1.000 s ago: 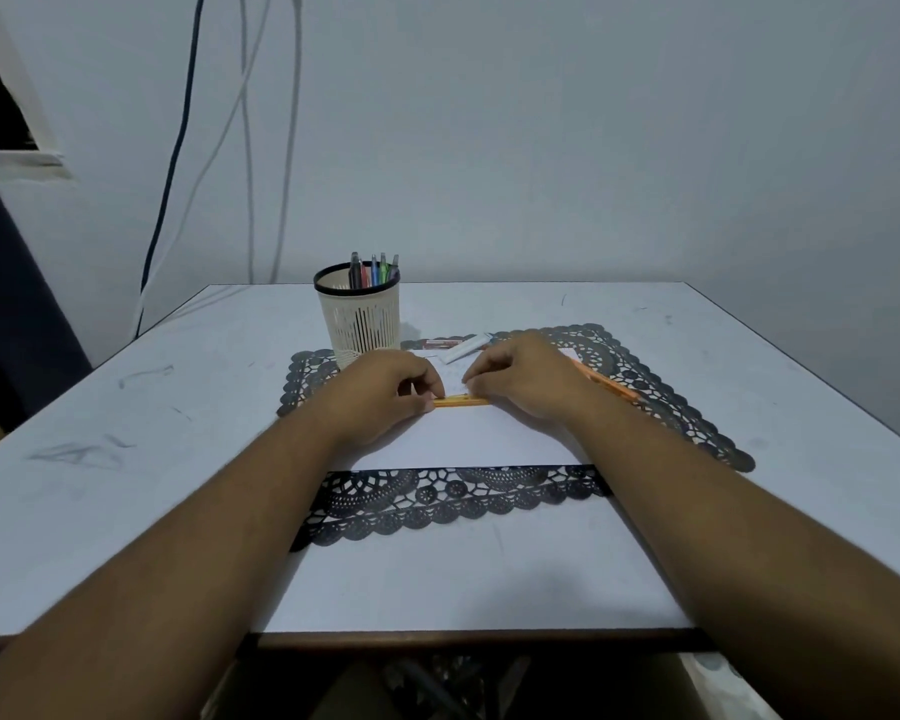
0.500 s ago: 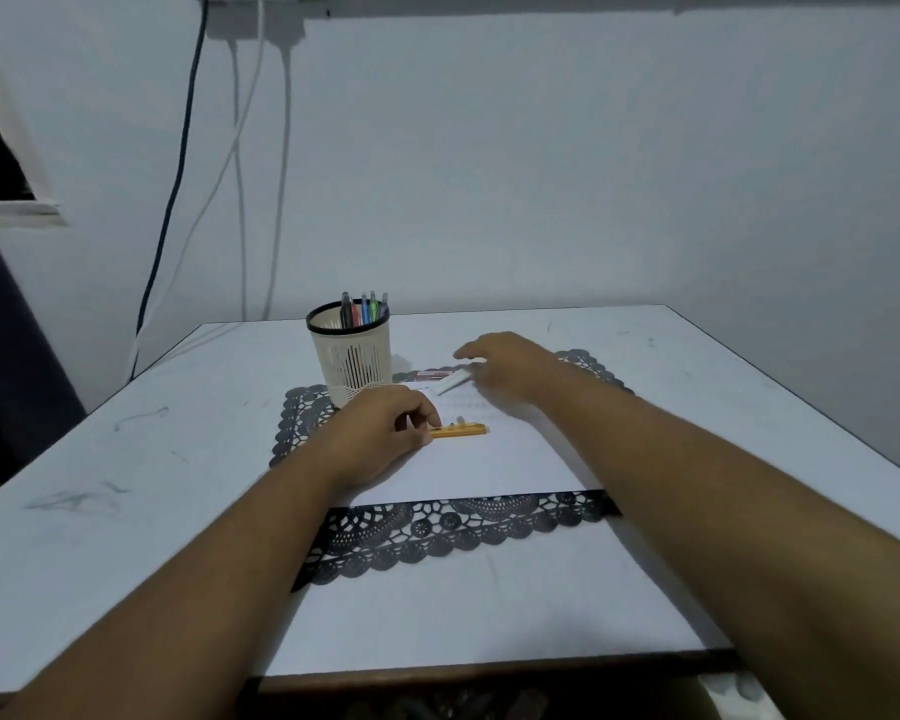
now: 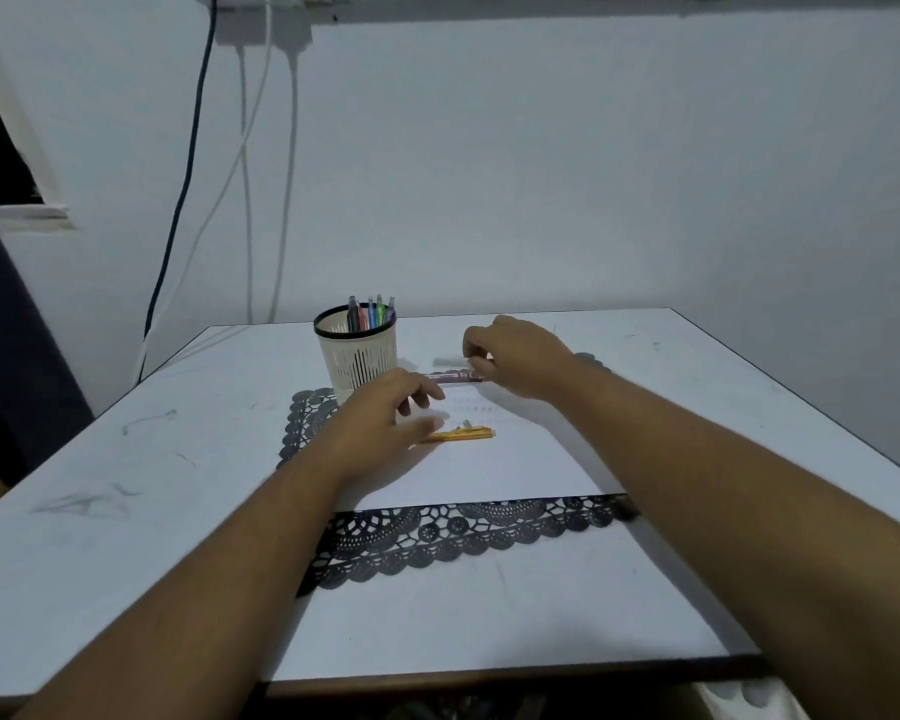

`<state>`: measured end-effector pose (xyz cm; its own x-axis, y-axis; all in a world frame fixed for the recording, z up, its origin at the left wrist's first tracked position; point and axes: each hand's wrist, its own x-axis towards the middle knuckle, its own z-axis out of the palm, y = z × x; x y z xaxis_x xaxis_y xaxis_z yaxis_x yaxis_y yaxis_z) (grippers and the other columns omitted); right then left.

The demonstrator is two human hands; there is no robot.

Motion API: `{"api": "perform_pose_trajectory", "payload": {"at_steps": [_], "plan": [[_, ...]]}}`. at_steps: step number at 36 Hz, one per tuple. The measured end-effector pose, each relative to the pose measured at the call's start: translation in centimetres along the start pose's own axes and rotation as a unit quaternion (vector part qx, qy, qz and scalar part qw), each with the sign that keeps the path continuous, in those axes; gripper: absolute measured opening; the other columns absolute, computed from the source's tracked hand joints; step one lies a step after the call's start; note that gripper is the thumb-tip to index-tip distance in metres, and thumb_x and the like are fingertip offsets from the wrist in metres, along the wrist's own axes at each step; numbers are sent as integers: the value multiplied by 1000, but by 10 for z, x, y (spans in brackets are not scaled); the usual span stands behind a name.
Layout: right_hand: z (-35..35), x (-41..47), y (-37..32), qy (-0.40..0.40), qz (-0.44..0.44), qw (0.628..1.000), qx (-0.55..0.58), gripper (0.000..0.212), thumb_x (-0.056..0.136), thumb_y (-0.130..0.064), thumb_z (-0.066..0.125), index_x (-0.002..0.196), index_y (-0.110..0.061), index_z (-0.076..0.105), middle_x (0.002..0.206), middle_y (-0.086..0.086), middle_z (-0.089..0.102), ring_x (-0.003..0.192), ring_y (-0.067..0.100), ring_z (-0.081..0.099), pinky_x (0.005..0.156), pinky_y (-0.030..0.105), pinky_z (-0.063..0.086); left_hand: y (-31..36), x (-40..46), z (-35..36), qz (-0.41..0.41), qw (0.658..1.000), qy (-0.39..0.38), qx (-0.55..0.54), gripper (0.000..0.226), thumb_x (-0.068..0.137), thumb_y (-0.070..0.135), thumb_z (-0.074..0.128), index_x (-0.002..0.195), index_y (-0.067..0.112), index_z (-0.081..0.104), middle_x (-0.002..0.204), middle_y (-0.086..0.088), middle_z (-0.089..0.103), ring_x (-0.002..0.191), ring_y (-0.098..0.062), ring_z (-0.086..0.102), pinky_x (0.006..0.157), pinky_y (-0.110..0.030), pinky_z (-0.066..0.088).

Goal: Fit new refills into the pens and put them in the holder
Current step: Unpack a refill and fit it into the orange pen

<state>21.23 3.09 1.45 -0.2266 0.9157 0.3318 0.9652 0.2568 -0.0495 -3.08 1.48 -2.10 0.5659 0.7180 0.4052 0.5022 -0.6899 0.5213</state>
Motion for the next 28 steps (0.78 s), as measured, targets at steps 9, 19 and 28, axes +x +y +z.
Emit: {"api": "perform_pose_trajectory", "payload": {"at_steps": [9,19,28], "plan": [[-4,-44,-26,82,-52,986,138,16,106,-26,52,116,-21,64,99,-7,62,87,15,55,72,35,42,13,2,3,16,989,149,6,42,102,28,63,143,23,56,142,4,53,127,-15,51,104,-32,43],[-6,-58,-37,150,-84,933,316,9,99,-18,68,102,-17,76,94,-6,66,85,14,62,73,31,50,19,-2,3,-17,992,65,-111,25,104,38,57,99,28,79,89,14,76,80,-4,68,74,-31,53],[-7,-61,-41,95,26,805,585,20,95,0,69,112,-9,71,93,14,70,79,22,67,74,37,62,18,2,4,-24,975,86,-204,8,100,28,66,104,28,73,90,-7,67,77,-12,55,70,-33,42]]}}
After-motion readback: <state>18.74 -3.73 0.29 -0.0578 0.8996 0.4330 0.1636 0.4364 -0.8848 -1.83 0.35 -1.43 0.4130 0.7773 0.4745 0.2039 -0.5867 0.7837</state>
